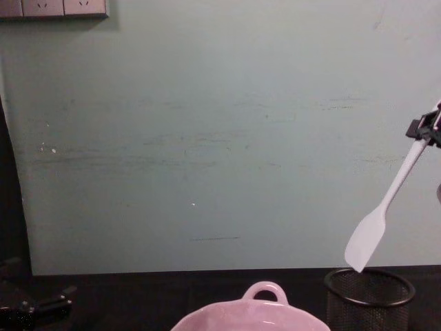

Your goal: Use the one hand to pick up the spoon and stir the clear water in the bowl.

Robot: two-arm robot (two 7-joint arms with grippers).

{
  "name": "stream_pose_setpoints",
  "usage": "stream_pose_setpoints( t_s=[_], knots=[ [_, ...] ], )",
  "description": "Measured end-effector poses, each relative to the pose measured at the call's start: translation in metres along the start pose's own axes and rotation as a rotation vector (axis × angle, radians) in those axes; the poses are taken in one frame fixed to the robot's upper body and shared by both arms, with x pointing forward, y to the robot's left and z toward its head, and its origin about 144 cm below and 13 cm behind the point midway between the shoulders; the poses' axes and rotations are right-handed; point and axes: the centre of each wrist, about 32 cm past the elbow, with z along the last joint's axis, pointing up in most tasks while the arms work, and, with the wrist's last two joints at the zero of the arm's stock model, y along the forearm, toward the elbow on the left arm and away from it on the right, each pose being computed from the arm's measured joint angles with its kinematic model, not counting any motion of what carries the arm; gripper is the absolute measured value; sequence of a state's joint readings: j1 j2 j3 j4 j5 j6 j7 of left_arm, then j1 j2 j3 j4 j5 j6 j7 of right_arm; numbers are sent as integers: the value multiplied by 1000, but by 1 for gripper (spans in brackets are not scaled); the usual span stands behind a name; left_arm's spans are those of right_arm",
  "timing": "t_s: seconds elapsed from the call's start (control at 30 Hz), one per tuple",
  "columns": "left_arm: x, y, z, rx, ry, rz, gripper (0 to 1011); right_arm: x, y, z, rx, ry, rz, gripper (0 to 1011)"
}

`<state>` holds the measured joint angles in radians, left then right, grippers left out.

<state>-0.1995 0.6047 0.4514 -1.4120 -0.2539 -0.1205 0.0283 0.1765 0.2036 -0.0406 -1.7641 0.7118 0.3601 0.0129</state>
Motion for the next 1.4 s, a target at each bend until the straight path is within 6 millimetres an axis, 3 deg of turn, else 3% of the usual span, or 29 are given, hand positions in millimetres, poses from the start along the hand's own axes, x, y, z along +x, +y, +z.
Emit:
stream_pose_setpoints(
  t_s=[0.87,1.4],
  knots=[
    [0,0,0,0,0,0,1011,20,16,-43,-136,81,-84,113],
    [0,0,0,0,0,0,1011,24,15,-53,-166,85,-101,113]
  ],
)
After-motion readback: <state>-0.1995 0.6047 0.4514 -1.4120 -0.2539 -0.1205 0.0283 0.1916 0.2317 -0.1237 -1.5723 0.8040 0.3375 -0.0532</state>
